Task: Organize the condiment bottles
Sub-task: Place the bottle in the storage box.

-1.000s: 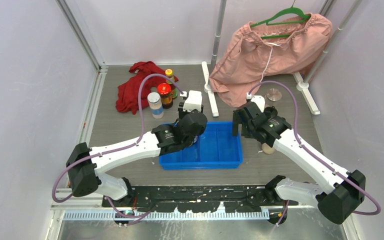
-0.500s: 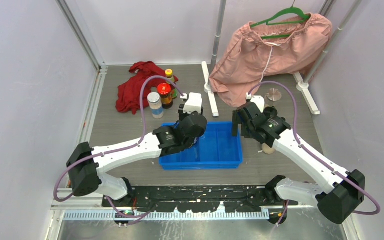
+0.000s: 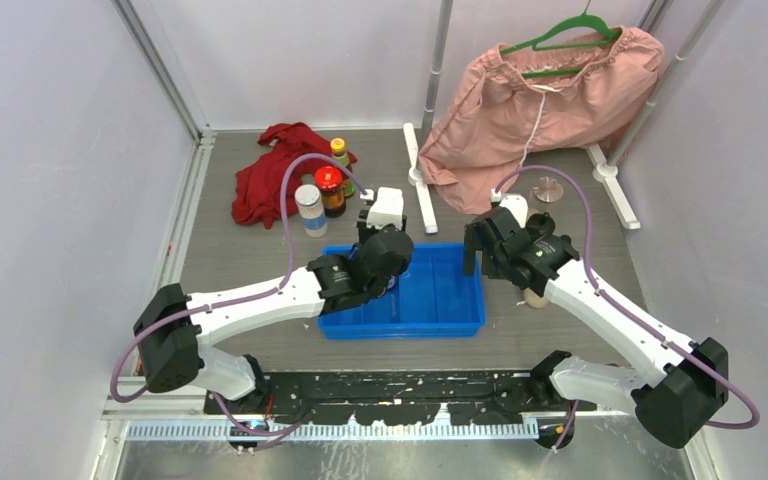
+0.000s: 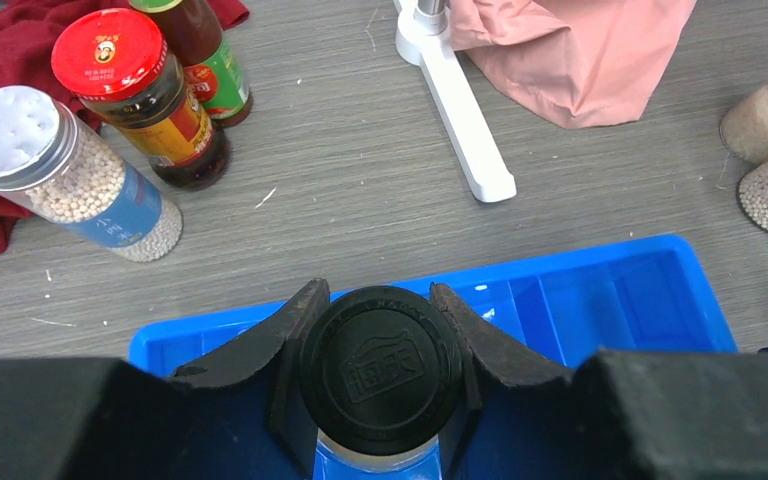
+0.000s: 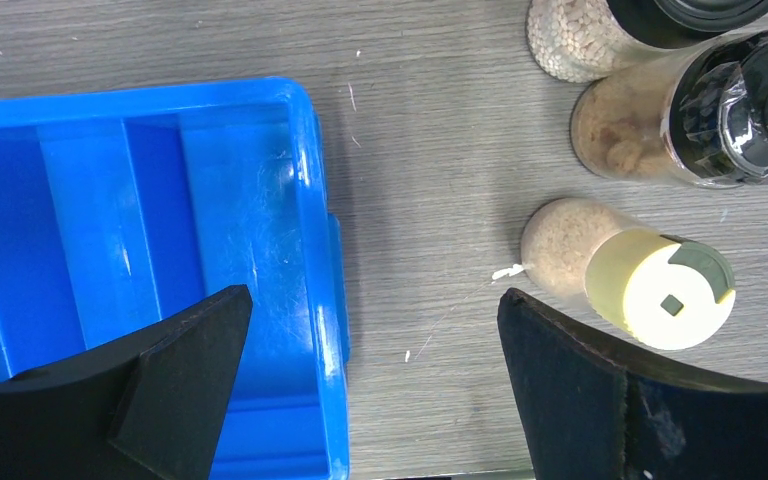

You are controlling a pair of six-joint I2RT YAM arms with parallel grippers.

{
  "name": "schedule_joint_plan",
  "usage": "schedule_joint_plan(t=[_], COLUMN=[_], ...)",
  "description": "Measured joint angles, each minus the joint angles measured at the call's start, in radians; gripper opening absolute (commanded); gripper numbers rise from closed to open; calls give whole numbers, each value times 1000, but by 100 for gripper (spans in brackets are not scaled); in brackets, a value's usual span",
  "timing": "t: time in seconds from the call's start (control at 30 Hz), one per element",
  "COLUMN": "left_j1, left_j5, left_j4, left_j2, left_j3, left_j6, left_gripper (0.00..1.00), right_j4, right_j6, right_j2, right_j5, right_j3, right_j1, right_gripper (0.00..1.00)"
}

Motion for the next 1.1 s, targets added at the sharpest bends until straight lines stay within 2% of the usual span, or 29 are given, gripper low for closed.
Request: schedule_joint_plan(t=[1.1], left_j1=[21], left_j5=[-2], left_j4=[38], left_j2=[-3], left_j3=[-19], left_j6=[-1], left_gripper=[0], right_j4=[22], right_j6=[1], right_j2=[15], right_j5=[-14], right_j3=[-22], right_j1=[0], right_gripper=[100])
